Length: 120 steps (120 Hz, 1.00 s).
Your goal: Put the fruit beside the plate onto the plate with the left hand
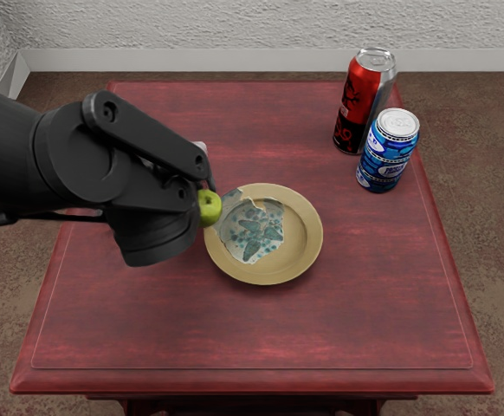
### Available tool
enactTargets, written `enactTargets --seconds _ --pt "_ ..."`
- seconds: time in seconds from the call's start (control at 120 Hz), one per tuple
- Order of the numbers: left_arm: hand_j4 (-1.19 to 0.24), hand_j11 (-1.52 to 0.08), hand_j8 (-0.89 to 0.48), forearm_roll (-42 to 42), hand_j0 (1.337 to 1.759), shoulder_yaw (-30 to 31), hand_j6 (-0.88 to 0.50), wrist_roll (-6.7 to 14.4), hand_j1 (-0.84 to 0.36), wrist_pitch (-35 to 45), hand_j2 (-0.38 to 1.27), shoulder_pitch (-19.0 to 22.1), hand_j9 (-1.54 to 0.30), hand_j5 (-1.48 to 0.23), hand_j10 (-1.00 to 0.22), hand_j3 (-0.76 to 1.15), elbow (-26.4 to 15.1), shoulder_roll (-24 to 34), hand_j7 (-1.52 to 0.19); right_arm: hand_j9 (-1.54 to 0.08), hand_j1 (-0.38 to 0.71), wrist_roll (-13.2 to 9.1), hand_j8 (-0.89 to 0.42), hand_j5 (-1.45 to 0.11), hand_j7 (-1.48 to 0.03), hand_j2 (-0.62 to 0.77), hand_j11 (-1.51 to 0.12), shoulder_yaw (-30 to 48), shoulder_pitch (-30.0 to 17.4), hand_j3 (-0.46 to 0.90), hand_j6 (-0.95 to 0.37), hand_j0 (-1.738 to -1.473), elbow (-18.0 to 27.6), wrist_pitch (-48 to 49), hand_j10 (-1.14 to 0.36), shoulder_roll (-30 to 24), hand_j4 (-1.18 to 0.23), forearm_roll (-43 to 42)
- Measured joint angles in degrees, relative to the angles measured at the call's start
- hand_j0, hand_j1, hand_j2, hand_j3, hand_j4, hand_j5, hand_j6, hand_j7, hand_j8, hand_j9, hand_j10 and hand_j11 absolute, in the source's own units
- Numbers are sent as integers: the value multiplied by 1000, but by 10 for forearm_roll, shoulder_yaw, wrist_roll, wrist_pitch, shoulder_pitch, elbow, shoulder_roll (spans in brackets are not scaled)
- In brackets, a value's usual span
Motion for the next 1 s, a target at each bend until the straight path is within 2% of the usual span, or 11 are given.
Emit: enactTargets --seconds 0.117,0.2,0.342,0.508,0.692,0.767,0.825,0.883,1.0 --pt "-640 -910 -632 0 1658 -25 -450 8 -378 0 463 -9 -909 -923 -691 0 0 0 -903 -43 -310 0 -33 -43 -43 -7 -43 0 0 0 -33 -1658 0 0 -33 0 -33 0" --pt "-645 -907 -643 0 1658 -42 -492 10 -395 0 458 -9 -907 -917 -691 0 -1 0 -903 -43 -310 0 -33 -43 -43 -7 -43 0 0 0 -33 -1658 0 0 -33 0 -33 0" --pt "-667 -902 -666 2 1658 -71 -591 11 -436 0 298 -5 -902 -907 -690 0 0 0 -900 -43 -310 0 -33 -43 -43 -7 -43 0 0 0 -33 -1658 0 0 -33 0 -33 0" --pt "-438 -585 -438 2 1658 -95 -404 11 -170 0 161 -1 -585 -587 -448 0 3 0 -584 -43 -310 0 -33 -43 -43 -7 -43 0 0 0 -33 -1658 0 0 -33 0 -33 0" --pt "-320 -422 -320 12 1658 -105 -307 11 -32 0 94 0 -422 -423 -324 0 14 0 -422 -43 -310 0 -33 -43 -43 -7 -43 0 0 0 -33 -1658 0 0 -33 0 -33 0" --pt "-296 -388 -296 17 1658 -114 -286 9 -3 0 80 17 -388 -389 -298 0 19 79 -388 -43 -310 0 -33 -43 -43 -7 -43 0 0 0 -33 -1658 0 0 -33 0 -33 0" --pt "-281 -369 -281 35 1658 -136 -274 8 13 -13 72 75 -369 -369 -284 0 22 153 -369 -43 -310 0 -33 -43 -43 -7 -43 0 0 0 -33 -1658 0 0 -33 0 -33 0" --pt "-271 -355 -271 60 1658 -166 -266 7 25 -56 66 121 -355 -355 -273 0 24 210 -354 -43 -310 0 -33 -43 -43 -7 -43 0 0 0 -33 -1658 0 0 -33 0 -33 0" --pt "-257 -336 -258 91 1658 -229 -255 6 42 -171 58 176 -336 -336 -258 0 26 320 -335 -43 -310 0 -33 -43 -43 -7 -43 0 0 0 -33 -1658 0 0 -33 0 -33 0"
